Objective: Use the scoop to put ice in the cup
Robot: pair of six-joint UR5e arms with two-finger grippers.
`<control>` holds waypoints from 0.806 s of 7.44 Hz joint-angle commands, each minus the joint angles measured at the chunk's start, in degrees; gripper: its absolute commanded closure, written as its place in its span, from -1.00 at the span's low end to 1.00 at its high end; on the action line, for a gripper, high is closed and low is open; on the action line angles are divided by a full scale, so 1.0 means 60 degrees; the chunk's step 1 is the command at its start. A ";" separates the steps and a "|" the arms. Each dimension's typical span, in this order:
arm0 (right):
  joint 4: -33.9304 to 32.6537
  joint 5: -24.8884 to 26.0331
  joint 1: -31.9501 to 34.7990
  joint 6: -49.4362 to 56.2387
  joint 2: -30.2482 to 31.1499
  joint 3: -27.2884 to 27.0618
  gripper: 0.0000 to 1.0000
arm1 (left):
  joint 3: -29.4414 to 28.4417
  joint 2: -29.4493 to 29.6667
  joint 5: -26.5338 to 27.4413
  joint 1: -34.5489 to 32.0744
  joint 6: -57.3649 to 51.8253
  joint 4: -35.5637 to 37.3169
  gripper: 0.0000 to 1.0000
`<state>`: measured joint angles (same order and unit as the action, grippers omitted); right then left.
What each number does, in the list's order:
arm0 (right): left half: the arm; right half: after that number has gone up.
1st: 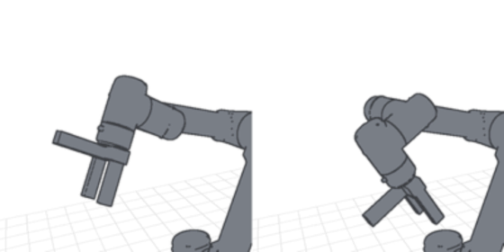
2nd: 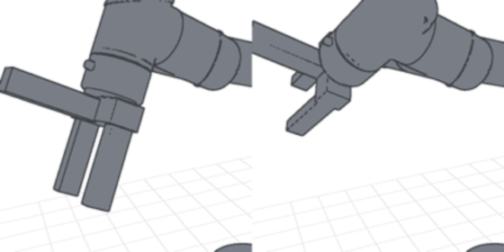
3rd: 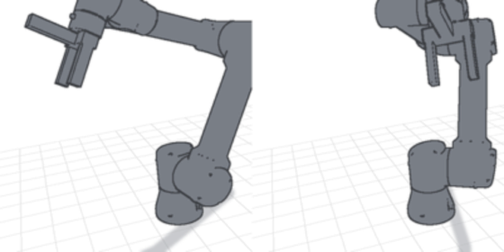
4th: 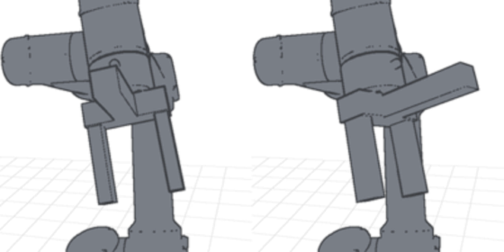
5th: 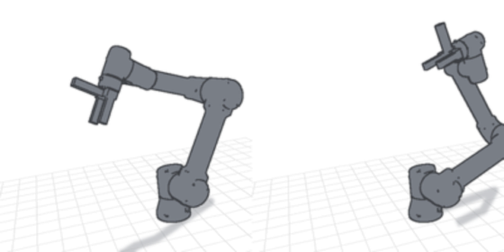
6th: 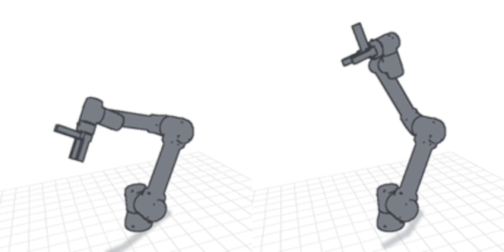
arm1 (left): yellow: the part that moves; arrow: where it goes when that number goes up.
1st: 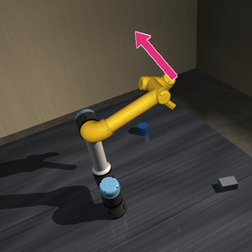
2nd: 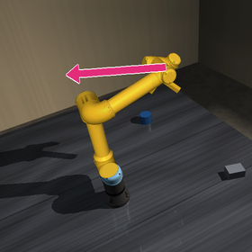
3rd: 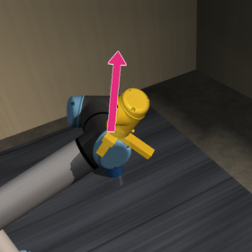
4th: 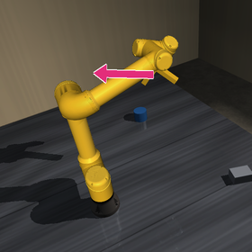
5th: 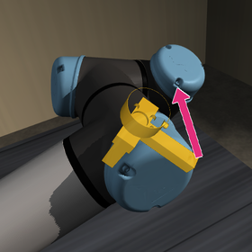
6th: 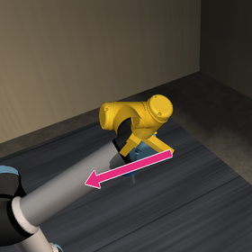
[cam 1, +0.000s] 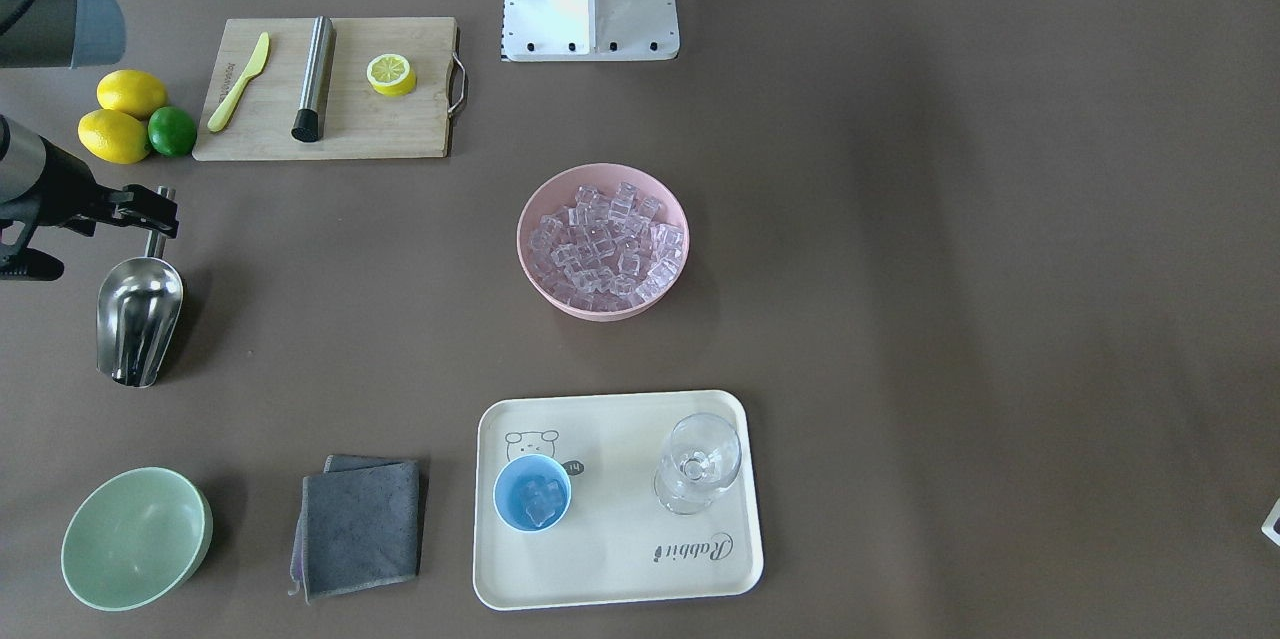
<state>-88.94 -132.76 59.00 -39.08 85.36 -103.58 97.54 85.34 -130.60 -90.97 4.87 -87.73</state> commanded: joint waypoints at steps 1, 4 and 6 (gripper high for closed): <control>-0.0800 -0.0022 0.2198 0.2830 0.0040 -0.0329 -1.00 | -0.0026 0.0000 0.0000 0.0000 0.0008 -0.0027 -0.96; -0.2301 0.0286 0.5084 0.8448 0.0171 0.0588 -1.00 | -0.0040 0.0029 -0.0015 0.0015 0.0008 -0.0042 -0.96; -0.2214 0.0242 0.6014 0.9310 0.0813 0.1542 -1.00 | -0.0040 -0.0014 -0.0262 0.0000 -0.0007 -0.0071 -0.96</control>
<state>-102.29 -131.30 89.74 11.24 87.34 -99.24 97.37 85.42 -130.79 -90.91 4.88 -88.03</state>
